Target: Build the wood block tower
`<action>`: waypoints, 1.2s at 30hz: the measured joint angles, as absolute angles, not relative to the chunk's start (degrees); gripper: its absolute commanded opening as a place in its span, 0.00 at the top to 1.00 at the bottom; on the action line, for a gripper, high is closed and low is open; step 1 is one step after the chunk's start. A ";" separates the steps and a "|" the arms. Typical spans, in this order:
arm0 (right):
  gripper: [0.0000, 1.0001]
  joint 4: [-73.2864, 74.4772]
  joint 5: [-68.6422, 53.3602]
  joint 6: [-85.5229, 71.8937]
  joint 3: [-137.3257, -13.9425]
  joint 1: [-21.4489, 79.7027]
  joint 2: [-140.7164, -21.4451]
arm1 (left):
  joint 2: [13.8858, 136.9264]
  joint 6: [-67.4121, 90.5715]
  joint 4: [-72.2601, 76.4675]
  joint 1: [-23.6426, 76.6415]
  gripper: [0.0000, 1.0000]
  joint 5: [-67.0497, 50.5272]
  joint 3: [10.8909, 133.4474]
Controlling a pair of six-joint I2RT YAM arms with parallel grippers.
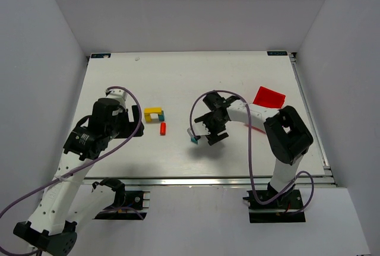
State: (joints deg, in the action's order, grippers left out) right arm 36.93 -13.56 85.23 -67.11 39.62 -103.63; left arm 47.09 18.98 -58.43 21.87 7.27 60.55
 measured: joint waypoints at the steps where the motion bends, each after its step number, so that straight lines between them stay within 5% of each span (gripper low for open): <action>1: 0.20 36.86 -13.78 85.43 -67.92 39.35 -104.16 | 47.00 18.98 -58.43 21.87 0.02 7.27 60.55; 11: 0.42 35.70 -15.14 85.32 -69.25 38.61 -105.16 | 46.61 18.87 -58.15 21.87 0.02 7.27 60.47; 20: 0.74 34.28 -15.40 83.11 -69.25 38.57 -104.99 | 47.09 18.92 -58.17 21.87 0.02 7.42 60.38; 27: 0.78 35.79 -15.57 73.87 -74.54 38.59 -104.71 | 48.38 23.11 -58.52 21.80 0.02 13.43 60.38; 36: 0.80 36.40 -15.97 50.52 -105.62 40.58 -109.08 | 49.78 34.00 -59.22 21.45 0.02 24.99 60.34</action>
